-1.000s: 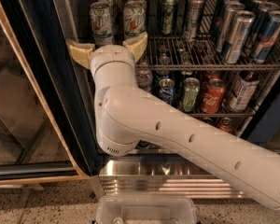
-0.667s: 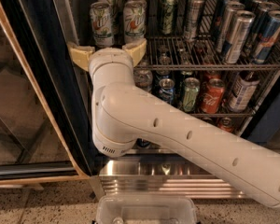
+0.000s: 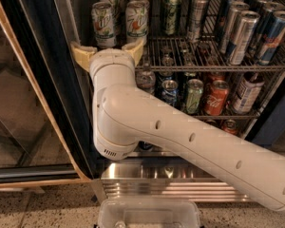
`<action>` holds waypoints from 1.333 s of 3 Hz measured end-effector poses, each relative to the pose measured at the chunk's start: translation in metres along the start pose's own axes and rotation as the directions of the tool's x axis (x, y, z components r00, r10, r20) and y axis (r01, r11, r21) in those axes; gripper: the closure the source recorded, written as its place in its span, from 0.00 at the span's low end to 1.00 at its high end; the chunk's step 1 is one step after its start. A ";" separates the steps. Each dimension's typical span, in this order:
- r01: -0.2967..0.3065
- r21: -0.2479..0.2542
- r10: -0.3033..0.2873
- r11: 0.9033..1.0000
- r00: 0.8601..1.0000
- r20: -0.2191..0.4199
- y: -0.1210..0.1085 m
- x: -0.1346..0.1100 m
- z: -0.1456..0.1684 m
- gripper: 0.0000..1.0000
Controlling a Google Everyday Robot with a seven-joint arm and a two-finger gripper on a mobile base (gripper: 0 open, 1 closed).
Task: Pick 7up can from top shelf of fridge
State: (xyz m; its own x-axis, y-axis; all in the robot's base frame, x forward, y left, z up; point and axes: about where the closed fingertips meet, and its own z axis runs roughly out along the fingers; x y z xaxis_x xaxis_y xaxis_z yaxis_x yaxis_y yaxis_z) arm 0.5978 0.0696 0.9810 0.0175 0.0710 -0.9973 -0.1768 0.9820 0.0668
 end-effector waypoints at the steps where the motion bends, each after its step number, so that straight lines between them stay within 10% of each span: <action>1: 0.000 0.000 0.000 1.000 1.000 0.000 0.000 0.000 0.000 0.17; 4: 0.012 -0.012 -0.012 1.000 1.000 -0.026 -0.005 0.004 0.035 0.13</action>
Offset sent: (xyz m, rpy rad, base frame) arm 0.0121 -0.0030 0.0035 -0.0031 -0.0148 -0.0152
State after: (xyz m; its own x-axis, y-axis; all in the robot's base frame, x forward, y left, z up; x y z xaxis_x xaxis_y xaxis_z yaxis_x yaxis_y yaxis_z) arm 0.6327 0.0714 0.9779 -0.0061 0.0547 -0.9985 -0.1886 0.9805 0.0548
